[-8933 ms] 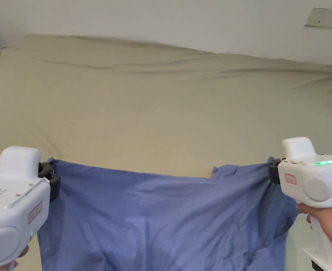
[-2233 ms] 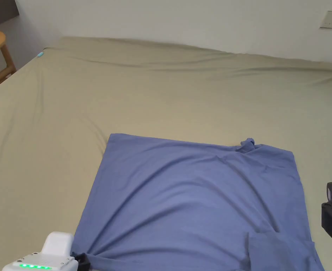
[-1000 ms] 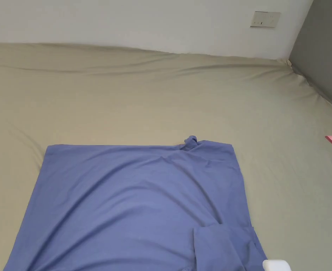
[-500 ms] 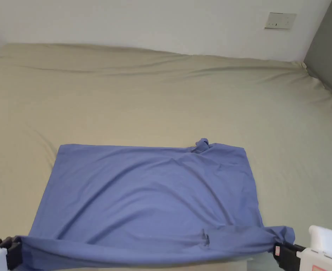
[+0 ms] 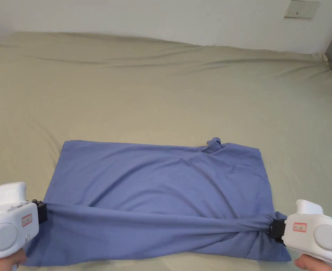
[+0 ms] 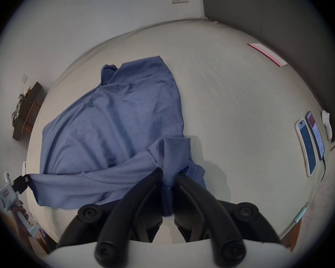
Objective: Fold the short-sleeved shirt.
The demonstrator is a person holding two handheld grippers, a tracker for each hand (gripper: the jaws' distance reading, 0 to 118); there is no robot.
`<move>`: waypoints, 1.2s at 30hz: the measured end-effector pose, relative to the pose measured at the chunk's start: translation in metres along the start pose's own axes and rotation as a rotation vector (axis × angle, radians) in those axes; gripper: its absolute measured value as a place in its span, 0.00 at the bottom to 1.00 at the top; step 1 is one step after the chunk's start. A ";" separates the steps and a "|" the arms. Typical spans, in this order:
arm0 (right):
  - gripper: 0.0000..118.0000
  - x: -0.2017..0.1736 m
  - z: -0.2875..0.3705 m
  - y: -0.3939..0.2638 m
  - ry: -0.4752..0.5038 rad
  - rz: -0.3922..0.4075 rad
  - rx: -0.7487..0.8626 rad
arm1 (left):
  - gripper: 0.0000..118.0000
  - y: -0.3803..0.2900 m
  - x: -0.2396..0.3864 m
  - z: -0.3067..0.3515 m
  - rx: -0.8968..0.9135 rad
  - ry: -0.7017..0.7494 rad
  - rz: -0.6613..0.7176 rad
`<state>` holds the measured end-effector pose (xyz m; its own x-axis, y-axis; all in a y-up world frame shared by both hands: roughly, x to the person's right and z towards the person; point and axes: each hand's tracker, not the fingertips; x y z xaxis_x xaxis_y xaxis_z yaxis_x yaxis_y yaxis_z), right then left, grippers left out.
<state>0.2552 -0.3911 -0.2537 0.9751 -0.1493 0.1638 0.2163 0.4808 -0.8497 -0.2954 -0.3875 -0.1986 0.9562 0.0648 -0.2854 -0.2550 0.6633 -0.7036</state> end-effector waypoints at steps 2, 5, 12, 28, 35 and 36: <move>0.07 -0.005 -0.013 0.004 -0.011 0.019 -0.015 | 0.04 0.003 0.002 -0.013 -0.010 0.011 0.001; 0.07 -0.014 -0.027 0.007 -0.034 0.046 -0.030 | 0.04 0.007 0.007 -0.032 -0.037 0.023 -0.010; 0.82 -0.011 -0.037 0.013 -0.113 0.094 0.052 | 0.46 0.006 0.014 -0.056 -0.078 0.052 -0.065; 0.82 -0.109 0.196 0.018 0.016 0.428 0.816 | 0.86 0.057 0.083 0.163 0.588 -0.074 -0.181; 0.09 -0.144 0.241 -0.020 0.033 0.513 0.863 | 0.12 0.045 0.099 0.216 0.652 -0.054 -0.231; 0.01 -0.147 0.243 -0.027 0.040 0.517 0.847 | 0.06 0.041 0.101 0.221 0.666 -0.050 -0.241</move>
<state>0.1176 -0.1724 -0.1334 0.9603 0.2313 -0.1560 -0.2569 0.9513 -0.1705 -0.1780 -0.1888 -0.1125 0.9844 -0.1174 -0.1307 0.0911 0.9773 -0.1914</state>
